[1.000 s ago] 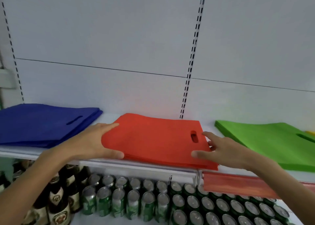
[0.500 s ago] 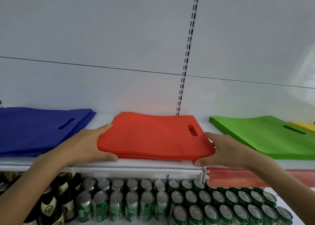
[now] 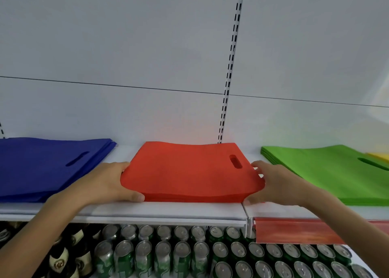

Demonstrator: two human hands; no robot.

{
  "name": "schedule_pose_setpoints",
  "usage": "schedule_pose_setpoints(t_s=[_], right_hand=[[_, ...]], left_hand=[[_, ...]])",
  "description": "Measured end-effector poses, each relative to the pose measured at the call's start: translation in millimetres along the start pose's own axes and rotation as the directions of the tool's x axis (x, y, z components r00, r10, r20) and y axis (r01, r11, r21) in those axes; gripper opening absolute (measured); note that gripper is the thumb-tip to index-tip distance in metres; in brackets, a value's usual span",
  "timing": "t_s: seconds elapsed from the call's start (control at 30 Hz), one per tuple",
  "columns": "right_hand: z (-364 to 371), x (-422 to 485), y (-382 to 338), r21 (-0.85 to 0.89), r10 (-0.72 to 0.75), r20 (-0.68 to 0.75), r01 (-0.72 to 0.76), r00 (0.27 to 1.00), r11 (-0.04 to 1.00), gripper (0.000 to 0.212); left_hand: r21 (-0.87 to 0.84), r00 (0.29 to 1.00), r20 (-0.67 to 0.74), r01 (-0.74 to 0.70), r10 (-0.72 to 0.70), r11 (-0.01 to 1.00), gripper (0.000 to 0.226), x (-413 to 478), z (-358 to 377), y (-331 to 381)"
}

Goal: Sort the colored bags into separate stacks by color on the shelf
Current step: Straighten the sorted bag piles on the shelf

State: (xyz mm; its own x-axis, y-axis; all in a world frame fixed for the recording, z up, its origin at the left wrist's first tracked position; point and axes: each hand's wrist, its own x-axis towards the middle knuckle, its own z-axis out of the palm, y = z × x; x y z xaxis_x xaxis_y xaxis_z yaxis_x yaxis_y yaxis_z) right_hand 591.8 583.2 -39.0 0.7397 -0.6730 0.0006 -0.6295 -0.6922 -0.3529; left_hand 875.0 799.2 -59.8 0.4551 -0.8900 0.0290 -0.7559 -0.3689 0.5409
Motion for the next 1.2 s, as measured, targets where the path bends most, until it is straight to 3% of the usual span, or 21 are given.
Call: schedule_pose_setpoints(t_s=[0.13,0.23,0.37,0.43,0.5,0.57,0.63,0.8,0.93,1.0,1.1,1.2], right_hand=[[-1.8,4.7,2.0,0.017,-0.037,0.062,0.036,0.997,0.999,0.082],[-5.3,2.1,2.6,0.167,-0.061,0.111,0.042,0.992,0.985,0.102],[-1.4,13.3,7.0,0.185,-0.075,0.1,0.056,0.992,0.981,0.12],[-2.5,13.4,-0.1,0.166,-0.042,0.097,0.025,0.994,0.986,0.109],[-4.9,14.8,-0.9,0.178,0.022,0.05,-0.03,0.999,0.984,0.077],[-4.5,18.1,0.3,0.185,0.042,0.062,-0.053,0.997,0.981,0.062],[-3.8,20.4,1.6,0.219,0.032,0.057,-0.043,0.998,0.975,0.067],[0.1,18.5,1.8,0.215,0.041,-0.022,-0.036,0.999,0.976,0.056],[3.6,16.4,-4.0,0.187,-0.019,0.029,0.013,0.999,0.982,0.037],[2.1,16.8,-5.6,0.176,-0.042,0.043,0.034,0.998,0.984,0.04],[-1.2,16.1,-2.1,0.249,-0.045,0.099,0.019,0.994,0.968,0.052],[-5.0,14.0,4.5,0.25,-0.067,0.163,0.024,0.984,0.968,0.057]], left_hand=[[-0.02,0.997,0.033,0.065,-0.065,0.998,0.134,0.5,-0.4,2.3],[-0.088,0.991,0.0,0.136,-0.137,0.987,0.158,-2.3,5.8,10.0],[-0.089,0.988,-0.074,0.13,-0.137,0.987,0.159,-3.6,9.5,12.1],[-0.089,0.988,-0.071,0.13,-0.137,0.987,0.159,-3.8,11.5,10.7],[-0.101,0.987,-0.081,0.127,-0.136,0.987,0.155,-1.6,11.1,6.7],[-0.105,0.989,-0.088,0.113,-0.122,0.988,0.146,1.1,9.6,5.0],[-0.118,0.987,-0.096,0.117,-0.129,0.986,0.148,0.8,7.1,7.8],[-0.125,0.982,-0.095,0.154,-0.166,0.98,0.161,-4.1,9.2,14.0],[-0.04,0.985,-0.093,0.143,-0.147,0.989,0.158,0.2,14.7,6.3],[-0.062,0.983,-0.107,0.141,-0.147,0.988,0.152,2.9,12.5,2.9],[-0.146,0.995,-0.024,0.091,-0.096,0.985,0.142,3.8,11.6,-4.7],[-0.126,0.999,0.033,0.046,-0.042,0.991,0.135,1.7,13.7,-8.8]])
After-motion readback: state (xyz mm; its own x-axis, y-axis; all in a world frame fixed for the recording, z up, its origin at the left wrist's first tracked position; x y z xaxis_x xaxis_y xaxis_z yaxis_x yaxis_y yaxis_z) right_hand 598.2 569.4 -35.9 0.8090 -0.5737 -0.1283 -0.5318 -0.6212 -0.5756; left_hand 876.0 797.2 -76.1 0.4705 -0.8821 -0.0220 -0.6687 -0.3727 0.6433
